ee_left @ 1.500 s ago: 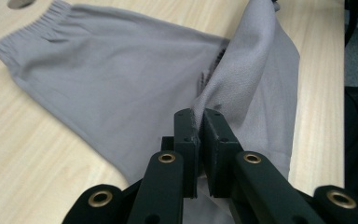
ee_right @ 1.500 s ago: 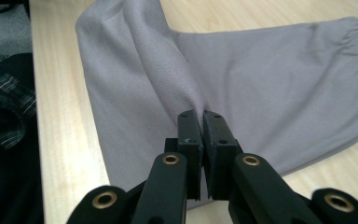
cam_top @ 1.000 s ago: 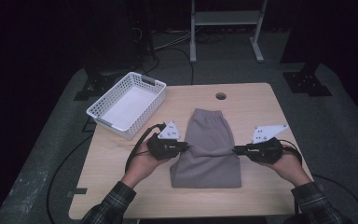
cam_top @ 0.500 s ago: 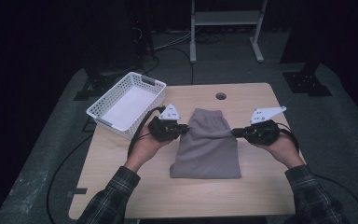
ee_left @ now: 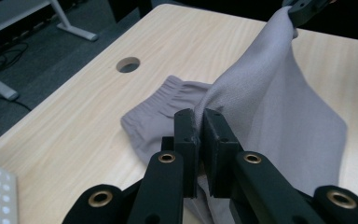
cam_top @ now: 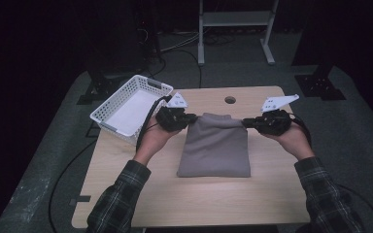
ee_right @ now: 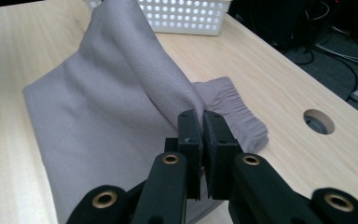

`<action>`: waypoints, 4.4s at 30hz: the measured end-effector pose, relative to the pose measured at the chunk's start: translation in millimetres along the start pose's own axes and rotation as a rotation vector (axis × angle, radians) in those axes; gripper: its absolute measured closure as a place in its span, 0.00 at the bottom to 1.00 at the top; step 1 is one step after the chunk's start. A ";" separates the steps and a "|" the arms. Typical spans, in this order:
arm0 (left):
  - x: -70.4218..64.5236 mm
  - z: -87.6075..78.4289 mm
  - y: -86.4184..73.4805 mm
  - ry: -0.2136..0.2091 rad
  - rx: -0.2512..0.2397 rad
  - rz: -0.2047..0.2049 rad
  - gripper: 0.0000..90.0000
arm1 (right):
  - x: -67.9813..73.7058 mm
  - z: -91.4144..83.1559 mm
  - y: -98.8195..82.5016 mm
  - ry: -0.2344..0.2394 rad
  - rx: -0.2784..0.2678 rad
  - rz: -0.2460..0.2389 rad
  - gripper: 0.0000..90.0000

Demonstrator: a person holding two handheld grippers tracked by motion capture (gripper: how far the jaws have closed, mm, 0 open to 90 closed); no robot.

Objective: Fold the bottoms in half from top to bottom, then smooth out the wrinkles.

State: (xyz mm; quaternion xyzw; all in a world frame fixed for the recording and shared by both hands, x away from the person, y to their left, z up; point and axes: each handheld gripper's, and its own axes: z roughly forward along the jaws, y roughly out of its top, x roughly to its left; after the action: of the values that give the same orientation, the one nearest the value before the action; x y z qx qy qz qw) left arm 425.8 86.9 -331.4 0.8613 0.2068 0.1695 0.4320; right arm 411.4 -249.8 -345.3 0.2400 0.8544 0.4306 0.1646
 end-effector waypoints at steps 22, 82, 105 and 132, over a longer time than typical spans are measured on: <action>47.4 72.4 -19.8 0.046 0.149 -0.114 0.93 | -47.4 62.5 -15.2 -0.031 0.085 0.123 0.95; -36.8 79.7 -96.0 -0.105 0.285 -0.137 0.24 | -22.7 147.2 -37.0 -0.129 0.131 0.204 0.31; -50.8 95.5 -87.4 -0.140 0.328 -0.101 0.21 | -25.6 148.1 -48.9 -0.142 0.245 0.205 0.30; -66.1 81.3 -76.3 -0.175 0.252 -0.110 0.13 | -18.9 116.9 -56.8 -0.153 0.203 0.241 0.21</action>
State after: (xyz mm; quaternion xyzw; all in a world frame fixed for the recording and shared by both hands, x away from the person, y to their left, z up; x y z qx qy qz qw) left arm 391.5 40.2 -447.3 0.9075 0.2349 0.0425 0.3455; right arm 468.9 -212.7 -457.4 0.3880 0.8436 0.3391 0.1511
